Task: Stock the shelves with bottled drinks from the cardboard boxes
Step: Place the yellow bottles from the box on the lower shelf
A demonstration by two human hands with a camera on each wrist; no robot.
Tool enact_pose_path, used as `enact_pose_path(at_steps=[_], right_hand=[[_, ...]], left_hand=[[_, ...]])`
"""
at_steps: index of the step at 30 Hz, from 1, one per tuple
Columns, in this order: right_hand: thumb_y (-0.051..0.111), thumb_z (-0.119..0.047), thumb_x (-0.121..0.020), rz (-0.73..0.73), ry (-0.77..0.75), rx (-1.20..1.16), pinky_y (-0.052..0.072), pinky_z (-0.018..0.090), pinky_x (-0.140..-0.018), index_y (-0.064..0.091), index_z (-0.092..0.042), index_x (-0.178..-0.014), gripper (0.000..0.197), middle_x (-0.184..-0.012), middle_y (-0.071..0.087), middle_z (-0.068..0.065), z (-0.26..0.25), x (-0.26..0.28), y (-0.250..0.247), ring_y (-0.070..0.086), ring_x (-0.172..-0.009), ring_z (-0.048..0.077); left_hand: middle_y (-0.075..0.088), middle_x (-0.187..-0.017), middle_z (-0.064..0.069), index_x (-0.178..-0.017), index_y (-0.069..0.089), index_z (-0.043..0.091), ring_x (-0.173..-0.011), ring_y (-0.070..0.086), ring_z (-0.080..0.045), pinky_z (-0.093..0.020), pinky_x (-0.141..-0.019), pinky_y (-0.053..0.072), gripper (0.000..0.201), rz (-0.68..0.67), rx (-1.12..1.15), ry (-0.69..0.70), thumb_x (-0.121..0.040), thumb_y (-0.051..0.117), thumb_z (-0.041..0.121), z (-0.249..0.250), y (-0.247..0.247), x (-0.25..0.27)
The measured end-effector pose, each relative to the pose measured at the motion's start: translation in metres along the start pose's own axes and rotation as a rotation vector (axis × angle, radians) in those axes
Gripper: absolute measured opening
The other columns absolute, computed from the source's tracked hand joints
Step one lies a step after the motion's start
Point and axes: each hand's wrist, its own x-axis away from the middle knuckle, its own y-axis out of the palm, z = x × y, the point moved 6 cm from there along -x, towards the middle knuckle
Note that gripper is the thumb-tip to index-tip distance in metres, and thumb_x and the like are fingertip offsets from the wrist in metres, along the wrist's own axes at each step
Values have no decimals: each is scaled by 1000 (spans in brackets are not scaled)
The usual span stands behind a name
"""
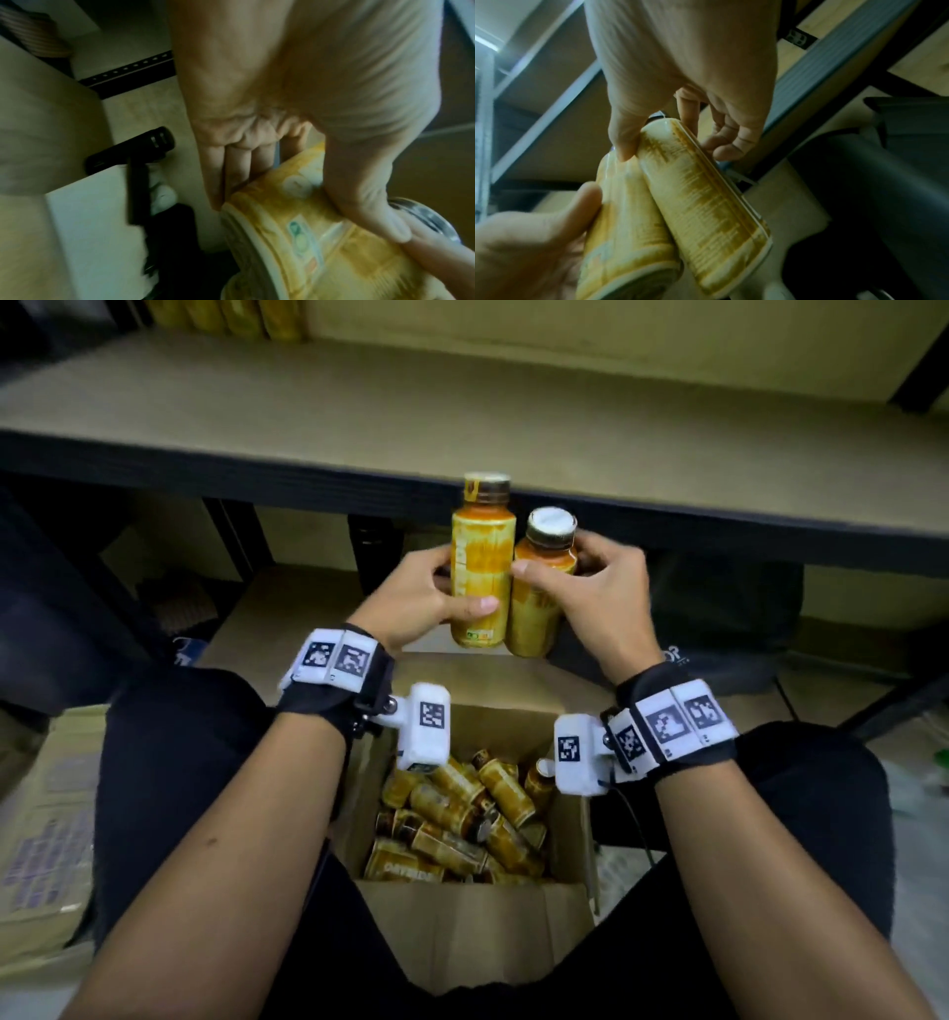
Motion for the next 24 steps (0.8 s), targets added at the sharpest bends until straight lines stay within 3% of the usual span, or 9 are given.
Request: enact_pose_path(at_steps=[2, 6, 10, 15, 18, 20, 24], right_hand=[[81, -27, -77, 5, -60, -64, 57, 30, -83, 72, -13, -104, 32, -97, 75, -1, -35, -15, -5, 71, -94, 10], [81, -22, -77, 62, -172, -121, 55, 25, -70, 74, -7, -90, 21, -81, 75, -3, -89, -58, -13, 70, -77, 8], [82, -39, -71, 100, -225, -10, 59, 32, -74, 74, -12, -86, 31, -82, 75, -1, -112, -97, -16, 71, -79, 11], [80, -54, -58, 57, -112, 103, 58, 37, -86, 73, -17, -98, 54, -91, 75, -7, -94, -132, -9, 70, -88, 7], [78, -59, -60, -16, -26, 188, 56, 36, -85, 69, -25, -104, 56, -98, 72, -9, -86, -144, -3, 67, -91, 9], [75, -66, -54, -59, 25, 253, 56, 41, -85, 68, -29, -105, 64, -102, 71, -9, -86, -153, 1, 66, -97, 14], [82, -52, -64, -153, 104, 257, 55, 45, -91, 66, -20, -112, 59, -108, 71, -2, -88, -174, 13, 66, -101, 18]], left_hand=[[68, -117, -6, -123, 57, 17, -108, 65, -17, -36, -91, 53, 52, 38, -13, 92, -76, 77, 11, 31, -14, -3], [68, -116, -7, -128, 53, 11, -105, 67, -14, -28, -88, 55, 55, 136, -31, 190, -78, 74, 4, 85, -37, -16], [69, -112, -3, -125, 55, 13, -104, 66, -13, -36, -91, 54, 60, 259, -126, 244, -72, 80, 4, 115, -53, -36], [68, -113, -5, -122, 55, 8, -104, 65, -16, -39, -95, 51, 59, 283, -228, 211, -70, 79, -2, 119, -62, -60], [67, -109, -1, -116, 57, 16, -102, 64, -18, -41, -94, 51, 55, 401, -303, 152, -68, 83, 9, 112, -75, -79], [68, -108, 1, -111, 57, 21, -102, 64, -19, -43, -94, 51, 56, 431, -320, 102, -64, 87, 17, 108, -82, -91], [67, -107, 3, -111, 58, 23, -102, 63, -17, -43, -93, 52, 56, 454, -327, 104, -63, 88, 24, 117, -100, -108]])
